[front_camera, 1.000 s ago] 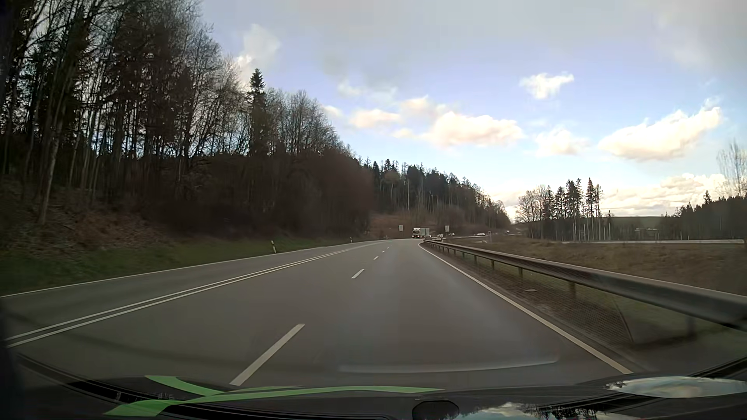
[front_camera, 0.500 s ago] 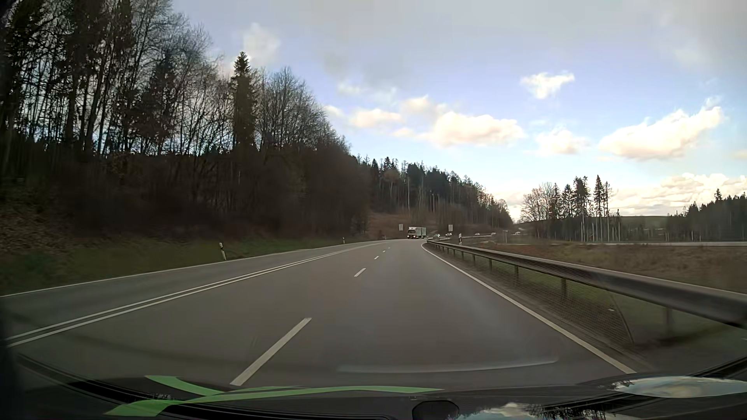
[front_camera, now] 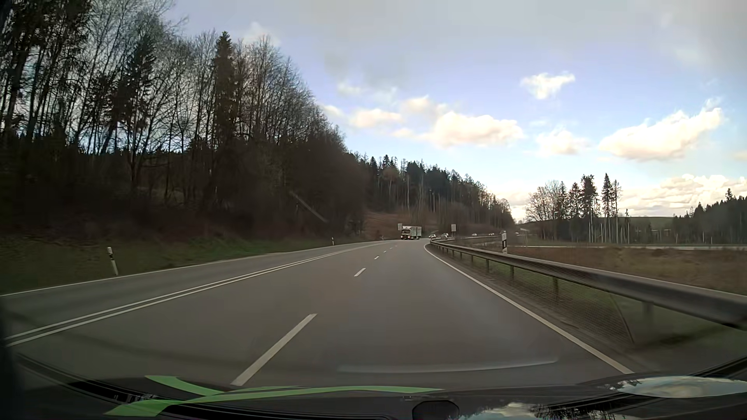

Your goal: Follow the waypoints while adhering to traffic rules and regulations

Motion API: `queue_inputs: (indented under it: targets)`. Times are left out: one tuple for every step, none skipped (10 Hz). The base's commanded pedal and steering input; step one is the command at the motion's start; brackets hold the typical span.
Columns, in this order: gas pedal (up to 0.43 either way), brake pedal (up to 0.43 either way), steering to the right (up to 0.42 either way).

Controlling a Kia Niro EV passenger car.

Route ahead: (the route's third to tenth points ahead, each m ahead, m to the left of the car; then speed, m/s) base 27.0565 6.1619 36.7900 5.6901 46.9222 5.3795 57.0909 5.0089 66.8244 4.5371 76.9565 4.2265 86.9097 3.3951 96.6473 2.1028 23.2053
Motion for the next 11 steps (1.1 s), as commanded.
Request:
queue_inputs:
  targets:
    - [0.189, 0.0, -0.001]
    - [0.189, 0.0, -0.002]
    - [0.189, 0.0, -0.001]
    - [0.189, 0.0, -0.001]
    - [0.189, 0.0, -0.001]
    - [0.189, 0.0, -0.001]
    - [0.189, 0.0, -0.001]
    - [0.189, 0.0, -0.001]
    - [0.189, 0.0, -0.001]
    - [0.189, 0.0, -0.001]
    - [0.189, 0.0, -0.001]
